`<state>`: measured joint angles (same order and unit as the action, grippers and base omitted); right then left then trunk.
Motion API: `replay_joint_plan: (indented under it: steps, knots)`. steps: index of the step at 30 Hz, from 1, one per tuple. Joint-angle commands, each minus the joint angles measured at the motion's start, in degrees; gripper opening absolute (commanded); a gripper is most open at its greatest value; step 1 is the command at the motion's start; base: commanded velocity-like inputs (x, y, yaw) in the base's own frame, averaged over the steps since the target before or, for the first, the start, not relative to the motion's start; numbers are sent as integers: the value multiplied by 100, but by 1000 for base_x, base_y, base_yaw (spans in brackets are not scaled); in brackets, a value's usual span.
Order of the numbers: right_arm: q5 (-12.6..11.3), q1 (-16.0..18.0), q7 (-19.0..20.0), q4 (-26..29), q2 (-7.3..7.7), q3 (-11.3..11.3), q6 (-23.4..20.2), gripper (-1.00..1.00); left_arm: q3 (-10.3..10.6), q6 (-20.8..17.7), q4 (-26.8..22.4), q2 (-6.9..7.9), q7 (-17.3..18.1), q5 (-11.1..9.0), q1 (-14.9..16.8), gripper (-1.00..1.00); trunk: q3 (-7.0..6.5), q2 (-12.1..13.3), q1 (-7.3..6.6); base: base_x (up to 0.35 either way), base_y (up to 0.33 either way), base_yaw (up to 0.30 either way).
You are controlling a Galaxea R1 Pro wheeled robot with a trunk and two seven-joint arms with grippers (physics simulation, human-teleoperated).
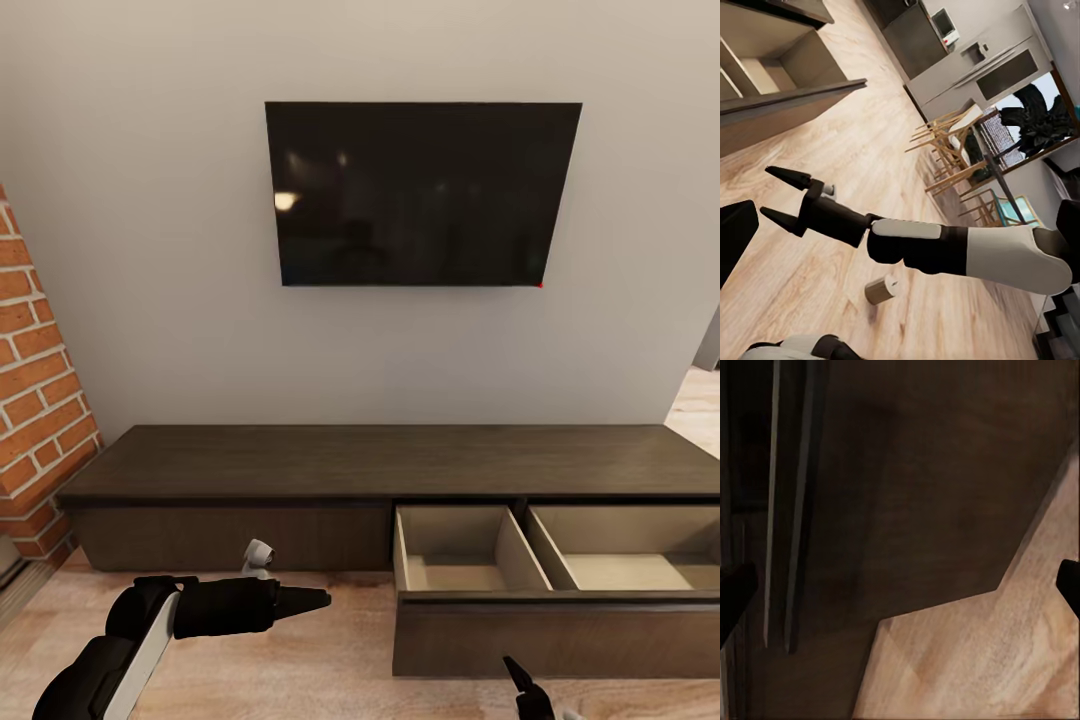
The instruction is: Place each of the two pumpkins and all three candles from the living room inside a cabinet in the living room (use any cabinet), then make sure every cabinet is closed, and position the cauldron so it is next to a table in the living room.
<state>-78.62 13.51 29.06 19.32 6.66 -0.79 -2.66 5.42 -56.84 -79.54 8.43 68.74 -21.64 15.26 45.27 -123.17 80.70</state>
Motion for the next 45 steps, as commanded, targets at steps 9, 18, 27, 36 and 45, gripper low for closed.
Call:
replay_joint_plan:
  steps: [9,18,27,36,45]
  knots:
    - [-36,3,-516,64,20,-6,86,100,12,-35,0,-14,-1,-16,4,100,-156,360,-199,0,0,0]
    - [-29,3,-489,66,3,-17,120,100,12,-37,0,-11,-1,-16,4,100,-318,721,-397,0,0,0]
    - [720,3,-345,-9,1,-385,697,100,12,-38,0,17,7,-16,4,100,-480,1082,-595,0,0,0]
    - [1678,3,-429,-164,-8,-460,912,100,12,-36,-1,9,8,-16,4,100,-641,1443,-792,-6,0,0]
    - [1437,3,-542,-433,-13,-365,1065,100,12,-38,0,-13,8,1,4,100,-803,1804,-990,-124,0,0]
